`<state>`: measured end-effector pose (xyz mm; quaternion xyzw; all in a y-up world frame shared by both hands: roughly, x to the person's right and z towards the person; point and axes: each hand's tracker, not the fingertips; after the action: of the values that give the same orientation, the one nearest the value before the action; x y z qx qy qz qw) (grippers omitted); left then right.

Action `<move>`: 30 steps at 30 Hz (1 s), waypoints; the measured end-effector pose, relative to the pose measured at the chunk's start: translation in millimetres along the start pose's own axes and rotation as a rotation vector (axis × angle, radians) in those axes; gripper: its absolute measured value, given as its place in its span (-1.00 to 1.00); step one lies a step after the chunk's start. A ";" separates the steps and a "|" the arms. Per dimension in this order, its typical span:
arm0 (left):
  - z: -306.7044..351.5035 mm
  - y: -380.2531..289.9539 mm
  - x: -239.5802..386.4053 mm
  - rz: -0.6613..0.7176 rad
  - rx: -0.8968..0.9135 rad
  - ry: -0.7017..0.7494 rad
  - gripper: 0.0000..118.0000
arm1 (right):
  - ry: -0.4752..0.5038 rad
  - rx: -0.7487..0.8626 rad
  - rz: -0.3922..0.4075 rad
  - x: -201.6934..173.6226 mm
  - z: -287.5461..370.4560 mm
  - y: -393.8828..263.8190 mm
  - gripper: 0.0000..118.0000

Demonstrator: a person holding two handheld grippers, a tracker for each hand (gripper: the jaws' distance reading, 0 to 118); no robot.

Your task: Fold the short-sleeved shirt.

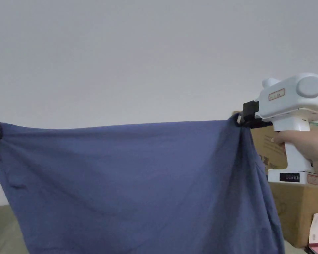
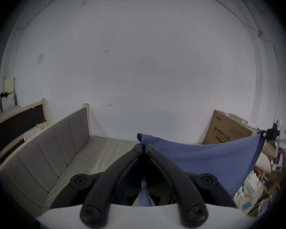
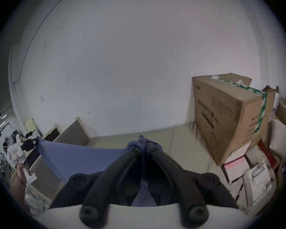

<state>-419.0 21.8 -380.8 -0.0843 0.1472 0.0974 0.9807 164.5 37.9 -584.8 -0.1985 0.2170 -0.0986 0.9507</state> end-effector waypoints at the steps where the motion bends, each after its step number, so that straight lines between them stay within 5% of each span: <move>1: -6.4 -0.5 -0.2 0.008 0.011 0.007 -0.98 | -0.005 0.007 0.000 0.4 -12.4 0.8 -0.93; 9: -43.9 -49.2 -23.2 0.023 0.017 0.068 -0.98 | -0.012 0.010 0.040 0.6 -85.5 -54.5 -0.93; 16: -28.8 -228.2 -52.7 0.058 -0.286 -0.025 -0.98 | -0.052 -0.262 -0.045 54.9 -110.0 -242.9 -0.93; 23: 31.9 -419.8 -82.8 0.079 -0.767 -0.085 -0.98 | -0.110 -0.606 -0.066 123.3 -52.2 -426.6 -0.93; 30: 120.5 -418.9 -99.1 0.038 -0.873 -0.094 -0.98 | -0.052 -0.695 0.086 118.0 66.2 -464.8 -0.93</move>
<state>-388.7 -376.3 -179.7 -0.4835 0.0488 0.1723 0.8569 251.8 -391.5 -378.9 -0.5032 0.2216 0.0265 0.8349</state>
